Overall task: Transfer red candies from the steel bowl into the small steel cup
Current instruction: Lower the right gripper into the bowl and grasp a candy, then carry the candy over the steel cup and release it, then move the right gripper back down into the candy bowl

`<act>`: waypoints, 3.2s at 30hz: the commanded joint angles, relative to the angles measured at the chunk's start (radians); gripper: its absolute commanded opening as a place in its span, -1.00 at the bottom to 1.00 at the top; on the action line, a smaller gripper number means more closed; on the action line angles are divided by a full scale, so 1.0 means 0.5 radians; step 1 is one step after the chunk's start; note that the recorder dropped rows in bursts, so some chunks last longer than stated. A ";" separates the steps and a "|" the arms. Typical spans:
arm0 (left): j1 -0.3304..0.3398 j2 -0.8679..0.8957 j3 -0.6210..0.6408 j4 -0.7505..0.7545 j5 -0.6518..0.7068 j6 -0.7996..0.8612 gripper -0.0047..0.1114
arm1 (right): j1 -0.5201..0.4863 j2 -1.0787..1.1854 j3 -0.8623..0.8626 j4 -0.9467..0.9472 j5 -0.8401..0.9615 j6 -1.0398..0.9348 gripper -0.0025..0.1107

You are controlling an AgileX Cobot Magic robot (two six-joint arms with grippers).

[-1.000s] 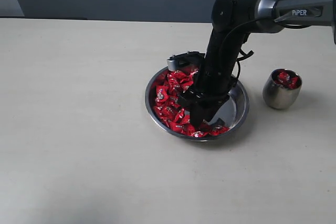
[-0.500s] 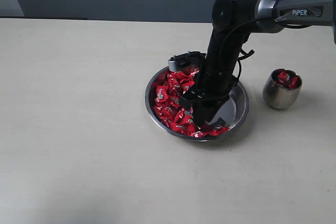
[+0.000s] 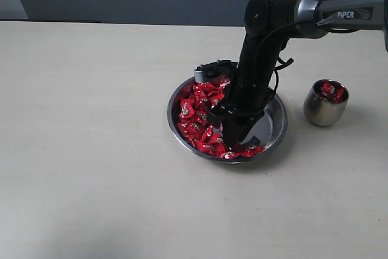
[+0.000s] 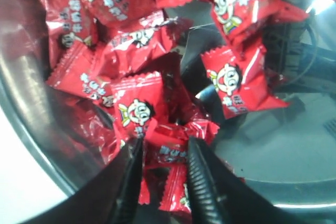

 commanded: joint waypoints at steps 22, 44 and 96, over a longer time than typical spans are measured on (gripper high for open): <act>-0.021 -0.009 -0.002 -0.001 -0.007 -0.011 -0.91 | -0.002 0.072 -0.052 -0.052 0.008 -0.003 -0.93; -0.021 -0.009 -0.002 -0.001 -0.007 -0.011 -0.91 | -0.509 -0.419 -0.108 -0.209 -0.142 0.153 -0.93; -0.021 -0.009 -0.002 -0.001 -0.007 -0.011 -0.91 | -0.844 -0.397 -0.046 0.195 -0.333 0.086 -0.46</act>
